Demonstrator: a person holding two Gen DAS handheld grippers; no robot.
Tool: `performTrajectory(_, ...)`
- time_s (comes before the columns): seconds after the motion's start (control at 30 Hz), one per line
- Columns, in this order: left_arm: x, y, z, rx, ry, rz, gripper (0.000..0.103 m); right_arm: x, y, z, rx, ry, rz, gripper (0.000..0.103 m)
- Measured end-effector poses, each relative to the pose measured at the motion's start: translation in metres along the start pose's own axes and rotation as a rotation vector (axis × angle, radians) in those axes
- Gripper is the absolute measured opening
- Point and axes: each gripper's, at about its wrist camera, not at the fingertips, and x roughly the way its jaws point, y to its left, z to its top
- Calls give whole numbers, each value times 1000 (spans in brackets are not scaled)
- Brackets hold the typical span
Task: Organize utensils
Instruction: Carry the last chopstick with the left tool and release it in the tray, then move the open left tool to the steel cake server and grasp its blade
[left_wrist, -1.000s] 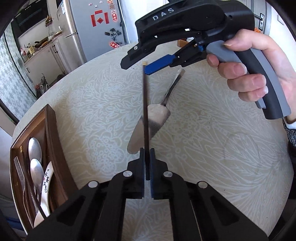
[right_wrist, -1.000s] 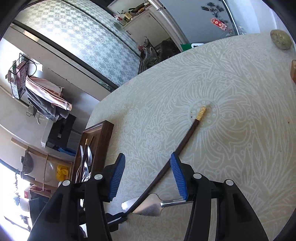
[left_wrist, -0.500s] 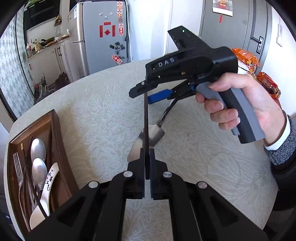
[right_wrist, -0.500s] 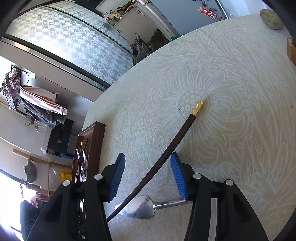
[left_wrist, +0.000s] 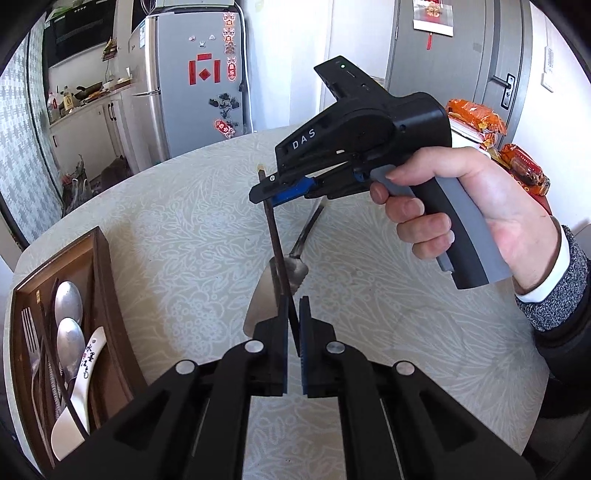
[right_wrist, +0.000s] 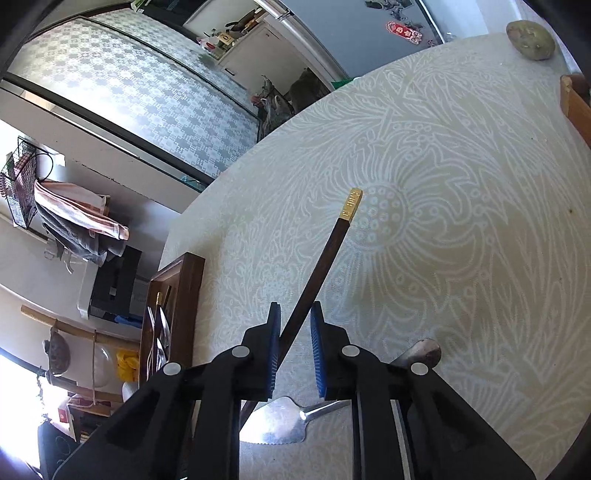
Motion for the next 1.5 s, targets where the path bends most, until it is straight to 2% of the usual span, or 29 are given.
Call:
performTrajectory(0.3,-44,28,-28,-53,-45,44,6,16,66,-6,-89,20,-2,14)
performTrajectory(0.37,-55,38,-38,-70,-47,61,6,34,98,-12,-133,41,2,14)
performTrajectory(0.4,-60,43,-44,-81,-49,70,0,40,108,-14,-149,47,1,13)
performTrajectory(0.47,-70,55,-56,-101,-44,86,0,47,118,-16,-165,54,0,7)
performTrajectory(0.63,-83,82,-79,-148,-26,136,0,87,156,-25,-194,112,22,7)
performTrajectory(0.77,-87,96,-88,-171,-16,143,0,109,170,-33,-207,141,13,6)
performTrajectory(0.83,-87,99,-91,-173,-17,146,0,118,167,-33,-148,164,37,6)
performTrajectory(1.0,-95,100,-91,-178,-32,157,0,123,175,-41,-164,161,-26,6)
performTrajectory(1.07,-99,100,-89,-180,-42,163,0,120,178,-45,-161,144,-55,13)
performTrajectory(1.1,-101,101,-87,-186,-50,162,0,119,180,-47,-169,141,-58,21)
performTrajectory(1.13,-104,100,-86,-192,-56,161,0,118,182,-49,-174,140,-52,41)
performTrajectory(1.17,-107,99,-85,-194,-61,160,0,114,183,-50,-174,134,-39,46)
performTrajectory(1.2,-109,96,-84,-191,-64,157,3,110,184,-51,-182,132,-33,47)
performTrajectory(1.27,-111,88,-80,-174,-75,150,34,97,184,-52,-198,129,-18,51)
performTrajectory(1.3,-112,83,-79,-163,-90,140,58,86,181,-52,-209,125,-7,54)
performTrajectory(1.37,-111,71,-75,-129,-112,104,62,59,171,-50,-240,105,14,63)
performTrajectory(1.5,-90,48,-62,-57,-86,75,66,3,130,-37,-269,29,-22,67)
